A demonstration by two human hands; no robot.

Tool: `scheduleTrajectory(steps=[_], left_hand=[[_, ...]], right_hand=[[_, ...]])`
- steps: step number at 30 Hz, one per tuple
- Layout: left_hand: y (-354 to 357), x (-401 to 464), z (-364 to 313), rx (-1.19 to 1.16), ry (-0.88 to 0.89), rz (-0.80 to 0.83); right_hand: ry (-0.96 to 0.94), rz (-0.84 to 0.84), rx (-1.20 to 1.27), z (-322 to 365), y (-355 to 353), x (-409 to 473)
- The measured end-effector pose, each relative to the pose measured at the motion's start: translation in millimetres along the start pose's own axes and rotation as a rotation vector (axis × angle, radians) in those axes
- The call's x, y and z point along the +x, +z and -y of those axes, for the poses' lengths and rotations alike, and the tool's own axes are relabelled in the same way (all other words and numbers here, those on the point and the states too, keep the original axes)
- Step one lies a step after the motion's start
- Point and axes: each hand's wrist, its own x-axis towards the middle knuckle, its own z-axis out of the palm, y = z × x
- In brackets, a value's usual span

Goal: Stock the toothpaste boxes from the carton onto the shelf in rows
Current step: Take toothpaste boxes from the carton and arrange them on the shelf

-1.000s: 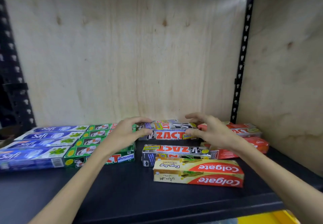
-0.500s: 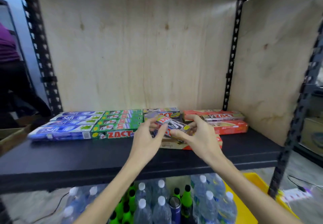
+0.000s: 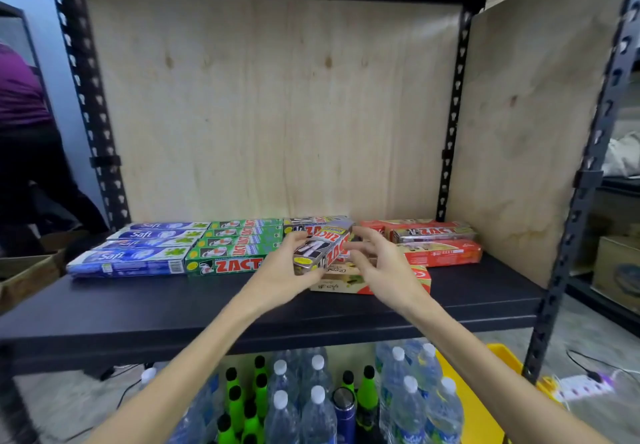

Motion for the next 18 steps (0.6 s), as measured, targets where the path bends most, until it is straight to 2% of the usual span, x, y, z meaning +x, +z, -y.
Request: scheduleTrajectory(steps=[3, 7, 12, 15, 18], left_hand=[[-23, 11, 9, -0.016, -0.028, 0.092], [-47, 23, 18, 0.066, -0.008, 0.144], [-54, 42, 38, 0.168, -0.001, 0.006], [-55, 59, 47, 0.189, -0.033, -0.076], [-50, 86, 48, 0.196, -0.044, -0.082]], right_hand=[[-0.087, -0.083, -0.247, -11, -10, 19], [-0.008, 0.026, -0.391, -23, -23, 49], [0.001, 0.181, -0.463, -33, -32, 76], [0.014, 0.184, -0.473, -42, -34, 89], [0.026, 0.148, -0.473, -51, -34, 109]])
